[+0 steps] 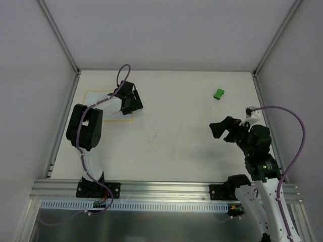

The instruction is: Erase the whiteboard

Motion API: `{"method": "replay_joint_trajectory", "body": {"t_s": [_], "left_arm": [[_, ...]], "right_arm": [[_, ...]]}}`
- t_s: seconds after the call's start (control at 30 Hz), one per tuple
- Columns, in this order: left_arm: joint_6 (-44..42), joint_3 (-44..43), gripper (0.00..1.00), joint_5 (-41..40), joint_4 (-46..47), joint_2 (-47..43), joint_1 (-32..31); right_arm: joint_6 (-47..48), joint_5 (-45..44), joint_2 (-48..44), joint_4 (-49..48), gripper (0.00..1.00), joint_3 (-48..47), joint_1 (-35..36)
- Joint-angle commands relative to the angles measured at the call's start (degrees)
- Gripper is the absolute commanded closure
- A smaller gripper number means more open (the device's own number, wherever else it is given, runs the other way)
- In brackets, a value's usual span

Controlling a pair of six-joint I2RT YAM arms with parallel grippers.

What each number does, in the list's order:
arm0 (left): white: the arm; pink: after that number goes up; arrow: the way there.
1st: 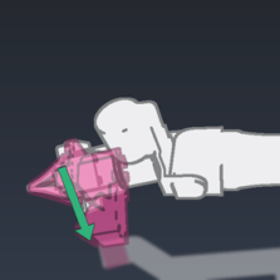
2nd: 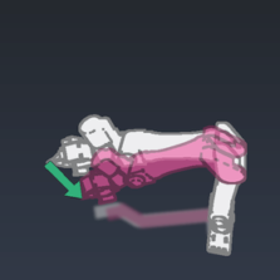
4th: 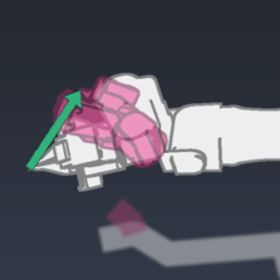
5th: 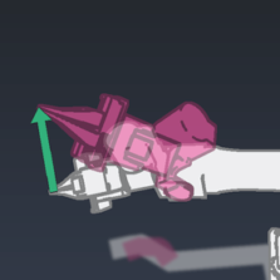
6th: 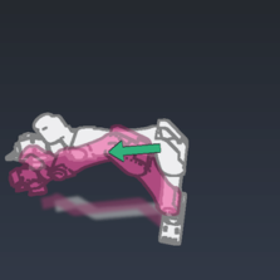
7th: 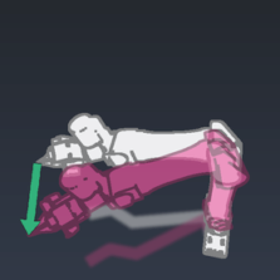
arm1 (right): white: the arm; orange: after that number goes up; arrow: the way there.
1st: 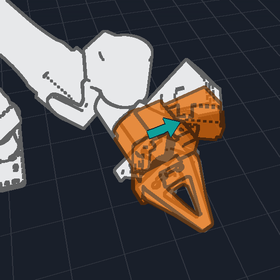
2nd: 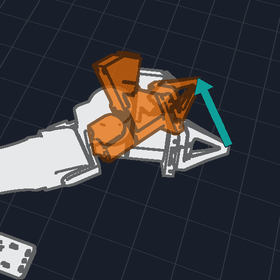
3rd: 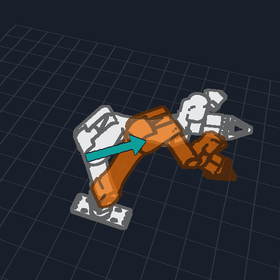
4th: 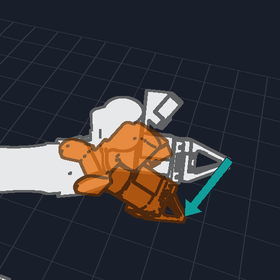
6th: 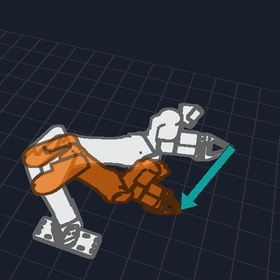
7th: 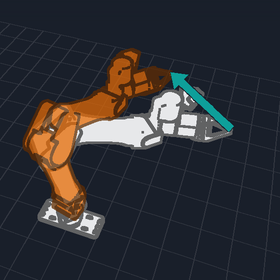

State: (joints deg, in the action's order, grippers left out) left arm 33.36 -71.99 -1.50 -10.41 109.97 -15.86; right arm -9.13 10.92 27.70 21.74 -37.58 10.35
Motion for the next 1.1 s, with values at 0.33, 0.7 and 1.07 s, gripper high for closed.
{"method": "replay_joint_trajectory", "body": {"t_s": [0.33,0.7,1.07], "left_arm": [[12.3,8.8,0.47,6.3,-0.3,3.5,-21.6],[7.1,-5.4,0.43,8.4,-0.6,4.6,-38.2],[4.5,-7.2,0.21,2.7,-1.2,-5.4,-35.6]], "right_arm": [[-1.1,-2.6,1.3,-0.9,0.01,-0.5,0.3],[0.8,-13.3,10.8,-2.8,0.01,-2.9,0.3],[2.3,-22.2,37.8,-3.5,0.01,-20.2,-0.2]]}}
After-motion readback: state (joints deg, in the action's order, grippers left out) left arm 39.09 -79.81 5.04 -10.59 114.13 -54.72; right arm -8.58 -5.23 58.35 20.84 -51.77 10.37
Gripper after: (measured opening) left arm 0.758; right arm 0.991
